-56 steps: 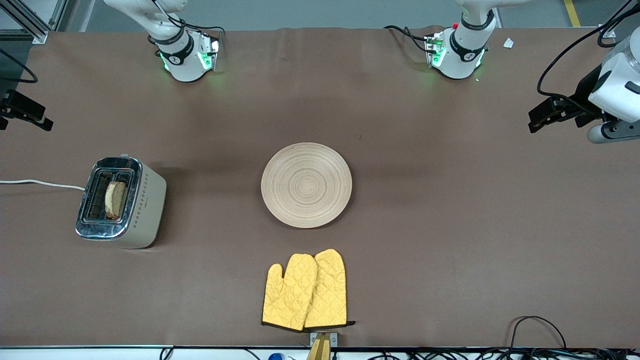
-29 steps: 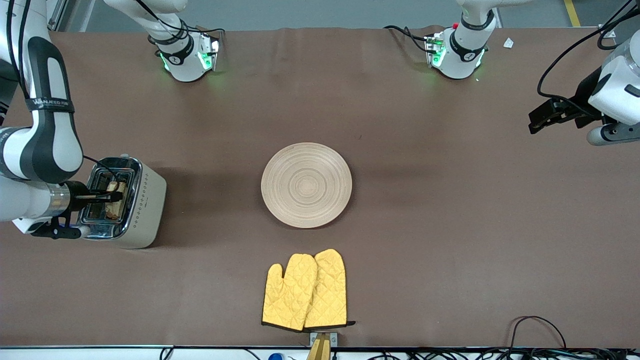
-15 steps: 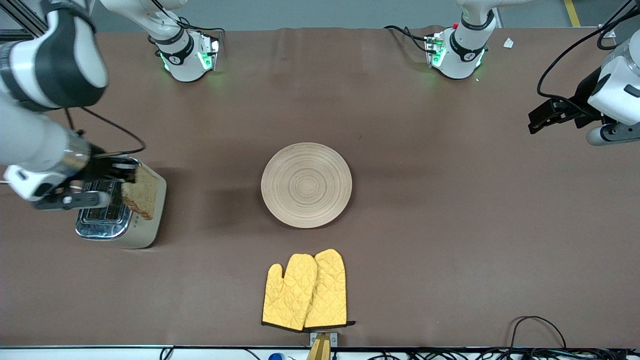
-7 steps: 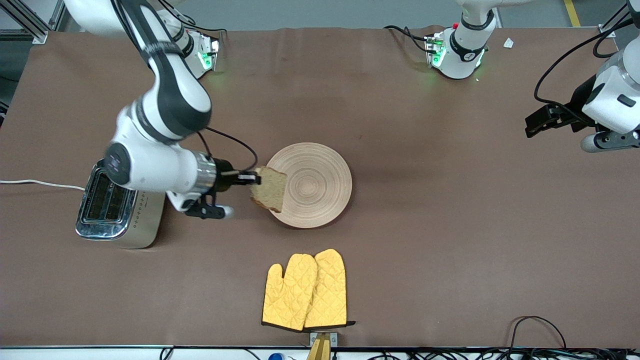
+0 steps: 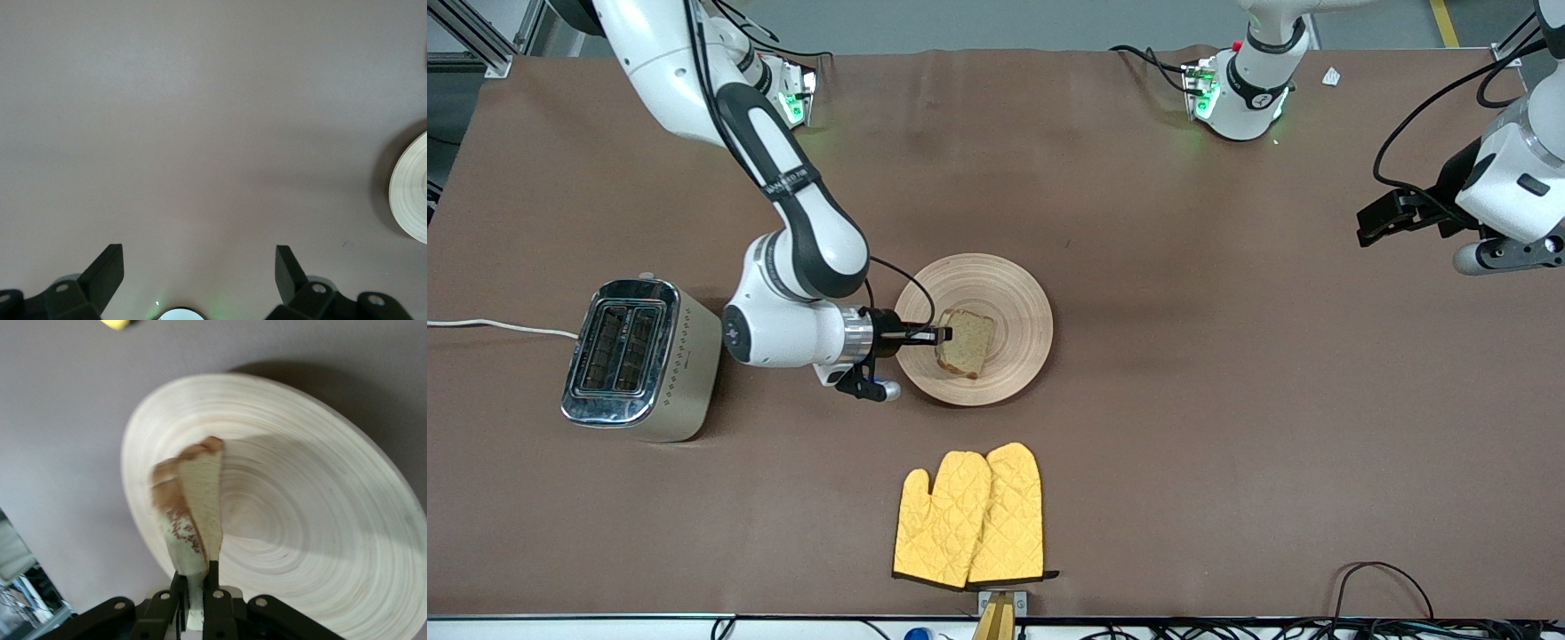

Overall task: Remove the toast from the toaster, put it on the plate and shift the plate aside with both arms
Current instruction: 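Carry the toast over the wooden plate and lower it down, then open the right gripper and withdraw it while the left gripper approaches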

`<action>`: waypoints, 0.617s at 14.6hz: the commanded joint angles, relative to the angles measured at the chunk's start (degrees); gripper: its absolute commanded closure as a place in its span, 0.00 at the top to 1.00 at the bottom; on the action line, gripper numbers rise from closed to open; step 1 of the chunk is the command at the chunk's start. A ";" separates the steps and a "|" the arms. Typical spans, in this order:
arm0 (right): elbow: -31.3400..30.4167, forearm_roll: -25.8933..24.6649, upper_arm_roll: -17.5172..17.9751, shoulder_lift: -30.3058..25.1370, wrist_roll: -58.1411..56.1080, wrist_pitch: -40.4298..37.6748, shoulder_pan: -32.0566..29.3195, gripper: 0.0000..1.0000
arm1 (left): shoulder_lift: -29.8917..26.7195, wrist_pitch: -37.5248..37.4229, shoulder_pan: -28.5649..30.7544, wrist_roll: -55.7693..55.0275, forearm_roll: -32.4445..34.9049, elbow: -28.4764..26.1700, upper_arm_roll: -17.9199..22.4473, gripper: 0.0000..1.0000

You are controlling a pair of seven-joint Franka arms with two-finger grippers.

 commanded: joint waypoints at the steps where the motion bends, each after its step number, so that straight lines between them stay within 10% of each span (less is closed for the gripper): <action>1: -2.40 -1.20 -1.03 -0.67 -3.93 1.40 0.37 0.52 | 1.25 -0.88 -0.36 0.58 -0.85 1.15 -0.09 1.00; 3: -2.40 -12.49 -1.65 -1.20 -3.76 0.97 0.10 1.00 | 2.48 -0.18 -0.80 0.49 -1.81 1.06 -0.27 1.00; 9: 0.31 -30.21 -9.01 -7.96 1.95 -6.56 -0.16 1.00 | 6.26 5.10 -3.79 -0.30 -3.48 0.71 -0.62 1.00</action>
